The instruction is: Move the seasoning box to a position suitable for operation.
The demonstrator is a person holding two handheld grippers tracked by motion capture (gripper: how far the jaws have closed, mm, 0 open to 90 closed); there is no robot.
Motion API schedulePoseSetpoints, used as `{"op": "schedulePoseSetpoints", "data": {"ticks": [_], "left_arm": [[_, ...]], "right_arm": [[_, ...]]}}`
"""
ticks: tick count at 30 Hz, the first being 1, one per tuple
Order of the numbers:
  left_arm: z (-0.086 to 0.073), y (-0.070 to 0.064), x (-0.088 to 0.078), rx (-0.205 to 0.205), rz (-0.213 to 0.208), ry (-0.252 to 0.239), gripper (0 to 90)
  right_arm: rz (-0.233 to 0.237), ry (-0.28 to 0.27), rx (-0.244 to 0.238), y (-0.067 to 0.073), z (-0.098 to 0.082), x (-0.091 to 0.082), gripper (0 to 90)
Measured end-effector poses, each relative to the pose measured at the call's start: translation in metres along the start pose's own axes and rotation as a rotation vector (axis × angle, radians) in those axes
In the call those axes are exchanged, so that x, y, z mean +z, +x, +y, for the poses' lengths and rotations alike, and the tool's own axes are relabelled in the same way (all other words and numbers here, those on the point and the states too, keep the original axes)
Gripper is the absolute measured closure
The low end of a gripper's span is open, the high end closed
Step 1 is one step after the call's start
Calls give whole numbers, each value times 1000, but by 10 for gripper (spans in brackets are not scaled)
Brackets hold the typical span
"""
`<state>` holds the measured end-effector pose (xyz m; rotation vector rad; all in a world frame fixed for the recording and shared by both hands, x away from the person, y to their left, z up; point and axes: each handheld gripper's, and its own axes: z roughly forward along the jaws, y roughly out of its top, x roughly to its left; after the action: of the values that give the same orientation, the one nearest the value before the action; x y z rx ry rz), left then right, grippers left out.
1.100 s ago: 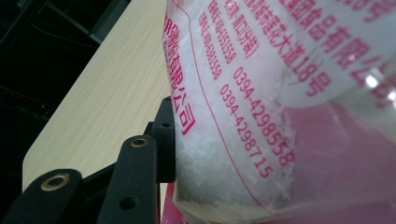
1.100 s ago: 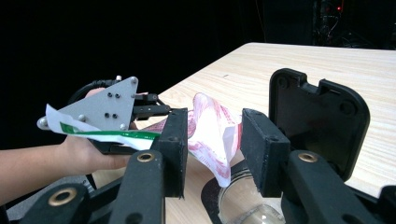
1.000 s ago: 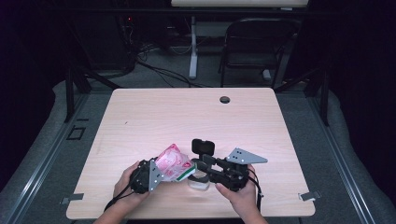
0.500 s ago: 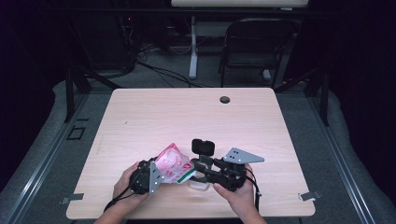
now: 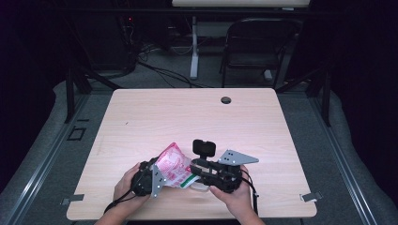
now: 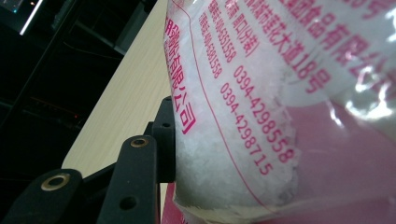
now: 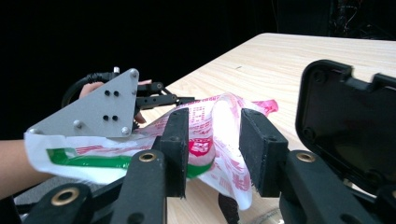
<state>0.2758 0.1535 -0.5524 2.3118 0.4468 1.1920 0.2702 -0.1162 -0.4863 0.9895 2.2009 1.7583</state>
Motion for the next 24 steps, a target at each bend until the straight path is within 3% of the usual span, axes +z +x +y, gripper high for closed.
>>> {"op": "schedulePoseSetpoints", "data": {"ticks": [9, 17, 24], "left_arm": [[2, -1, -2, 0, 18, -10, 621], [3, -1, -3, 8, 34, -12, 623], [4, -1, -5, 12, 46, -18, 623]], "right_arm": [[-7, 35, -31, 3, 4, 14, 706], [-24, 88, -64, 4, 8, 21, 898], [-29, 84, -105, 8, 5, 20, 900]]}}
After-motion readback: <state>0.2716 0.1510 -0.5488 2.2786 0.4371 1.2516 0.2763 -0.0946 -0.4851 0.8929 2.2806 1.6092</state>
